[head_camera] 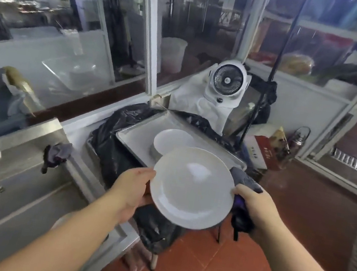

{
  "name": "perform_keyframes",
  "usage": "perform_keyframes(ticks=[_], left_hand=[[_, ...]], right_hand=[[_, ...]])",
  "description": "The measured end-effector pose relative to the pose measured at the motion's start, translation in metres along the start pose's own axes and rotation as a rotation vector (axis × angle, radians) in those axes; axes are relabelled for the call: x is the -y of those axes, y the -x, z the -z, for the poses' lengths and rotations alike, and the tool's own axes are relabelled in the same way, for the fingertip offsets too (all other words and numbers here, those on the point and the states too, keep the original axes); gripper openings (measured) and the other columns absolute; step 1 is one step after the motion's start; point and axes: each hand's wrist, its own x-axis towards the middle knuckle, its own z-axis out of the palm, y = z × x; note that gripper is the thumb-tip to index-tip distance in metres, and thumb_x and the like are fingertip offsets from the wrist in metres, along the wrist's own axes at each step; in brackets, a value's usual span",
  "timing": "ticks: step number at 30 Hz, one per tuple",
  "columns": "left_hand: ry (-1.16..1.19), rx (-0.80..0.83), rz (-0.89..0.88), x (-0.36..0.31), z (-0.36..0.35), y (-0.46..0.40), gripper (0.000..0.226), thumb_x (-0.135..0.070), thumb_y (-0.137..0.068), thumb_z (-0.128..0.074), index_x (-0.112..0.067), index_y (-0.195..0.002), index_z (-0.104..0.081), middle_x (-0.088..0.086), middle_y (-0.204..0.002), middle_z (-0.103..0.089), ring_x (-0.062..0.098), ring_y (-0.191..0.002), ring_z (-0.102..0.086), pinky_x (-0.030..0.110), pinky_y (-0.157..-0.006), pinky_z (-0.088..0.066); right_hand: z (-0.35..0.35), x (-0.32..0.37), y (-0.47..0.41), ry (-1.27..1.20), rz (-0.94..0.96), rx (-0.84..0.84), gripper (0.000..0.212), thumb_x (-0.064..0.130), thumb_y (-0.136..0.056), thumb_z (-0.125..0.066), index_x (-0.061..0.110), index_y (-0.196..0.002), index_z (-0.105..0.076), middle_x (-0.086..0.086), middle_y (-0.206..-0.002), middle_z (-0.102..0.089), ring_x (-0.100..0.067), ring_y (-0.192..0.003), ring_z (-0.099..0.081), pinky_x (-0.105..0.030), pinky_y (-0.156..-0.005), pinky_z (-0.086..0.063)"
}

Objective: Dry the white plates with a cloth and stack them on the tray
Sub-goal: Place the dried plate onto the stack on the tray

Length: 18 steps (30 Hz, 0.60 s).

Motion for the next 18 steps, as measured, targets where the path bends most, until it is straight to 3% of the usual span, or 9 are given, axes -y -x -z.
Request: perform_keyframes(ticks=[4,10,14,18], left_hand=[[0.049,-0.013,0.027,-0.001,-0.049,-0.019,0.025,-0.015,-0.103,-0.059,-0.019,-0.099,-0.083,0.010,-0.110,-0.080,0.030,-0.103,-0.076,0.036,-0.071,-0.064],[0.093,-0.074,0.068,-0.005,-0.087,-0.049,0.018,-0.009,-0.101,-0.062,-0.006,-0.114,-0.075,0.015,-0.110,-0.079,0.035,-0.107,-0.073,0.044,-0.078,-0.066],[0.115,-0.101,0.103,-0.005,-0.087,-0.078,0.020,-0.008,-0.100,-0.063,-0.002,-0.118,-0.072,0.017,-0.113,-0.077,0.034,-0.104,-0.072,0.050,-0.086,-0.064],[0.145,-0.074,0.101,-0.004,-0.073,-0.119,0.017,-0.006,-0.098,-0.066,-0.002,-0.110,-0.077,0.015,-0.103,-0.079,0.025,-0.087,-0.077,0.041,-0.074,-0.065]], right_hand=[[0.044,0.016,-0.030,0.028,0.019,-0.020,0.024,0.014,-0.063,-0.073,0.016,-0.086,-0.066,-0.016,-0.066,-0.056,-0.027,-0.054,-0.048,-0.034,-0.050,-0.038],[0.067,0.027,-0.074,0.057,0.001,0.002,0.018,0.014,-0.064,-0.071,0.014,-0.080,-0.065,-0.015,-0.065,-0.056,-0.026,-0.051,-0.048,-0.034,-0.049,-0.039],[0.059,0.031,-0.110,0.100,-0.017,0.008,0.040,0.014,-0.062,-0.072,-0.001,-0.096,-0.057,-0.015,-0.072,-0.058,-0.028,-0.060,-0.051,-0.039,-0.052,-0.041],[0.035,0.039,-0.153,0.147,-0.032,0.026,0.039,0.016,-0.058,-0.074,0.005,-0.093,-0.063,-0.017,-0.075,-0.059,-0.028,-0.056,-0.056,-0.042,-0.056,-0.043]])
